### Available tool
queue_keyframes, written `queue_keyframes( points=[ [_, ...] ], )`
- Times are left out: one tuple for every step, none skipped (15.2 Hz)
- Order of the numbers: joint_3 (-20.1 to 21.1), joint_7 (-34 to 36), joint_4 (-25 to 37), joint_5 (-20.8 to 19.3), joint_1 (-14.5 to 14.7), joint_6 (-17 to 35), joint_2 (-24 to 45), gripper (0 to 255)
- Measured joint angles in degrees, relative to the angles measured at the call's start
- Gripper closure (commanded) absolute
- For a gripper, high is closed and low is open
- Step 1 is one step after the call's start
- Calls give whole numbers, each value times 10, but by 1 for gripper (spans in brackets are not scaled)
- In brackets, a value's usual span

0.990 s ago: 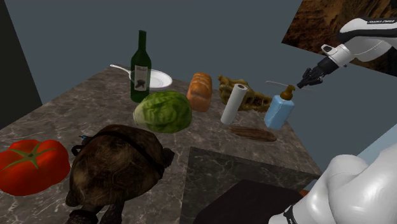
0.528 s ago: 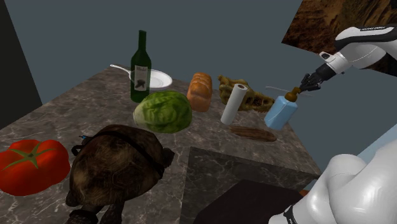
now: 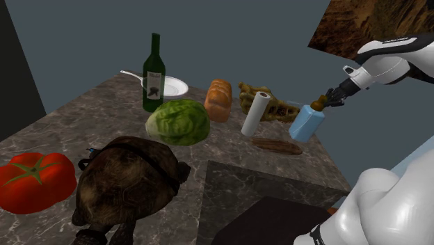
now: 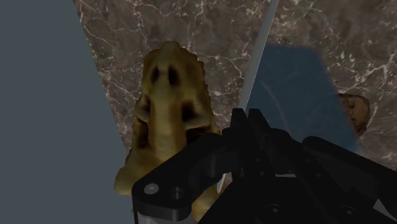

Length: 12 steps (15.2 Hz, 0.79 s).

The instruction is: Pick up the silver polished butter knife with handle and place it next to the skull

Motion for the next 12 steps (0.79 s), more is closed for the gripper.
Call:
queue_keyframes(
  points=[
    [-4, -6, -7, 4, 2, 6, 3, 255],
    [-12, -14, -11, 15, 7, 12, 13, 255],
    [-17, -21, -15, 22, 10, 16, 19, 255],
    [-18, -24, -22, 25, 11, 22, 21, 255],
    [-29, -37, -25, 40, 17, 25, 35, 255],
    [-31, -42, -31, 44, 18, 30, 38, 255],
    [-36, -51, -36, 56, 20, 34, 47, 255],
    [-44, -68, -38, 76, 22, 34, 66, 255],
    [-48, -84, -41, 96, 19, 35, 84, 255],
    [-47, -96, -46, 110, 15, 37, 96, 255],
    [-45, -105, -52, 120, 11, 42, 103, 255],
    [-42, -113, -56, 130, 6, 44, 112, 255]
  ],
)
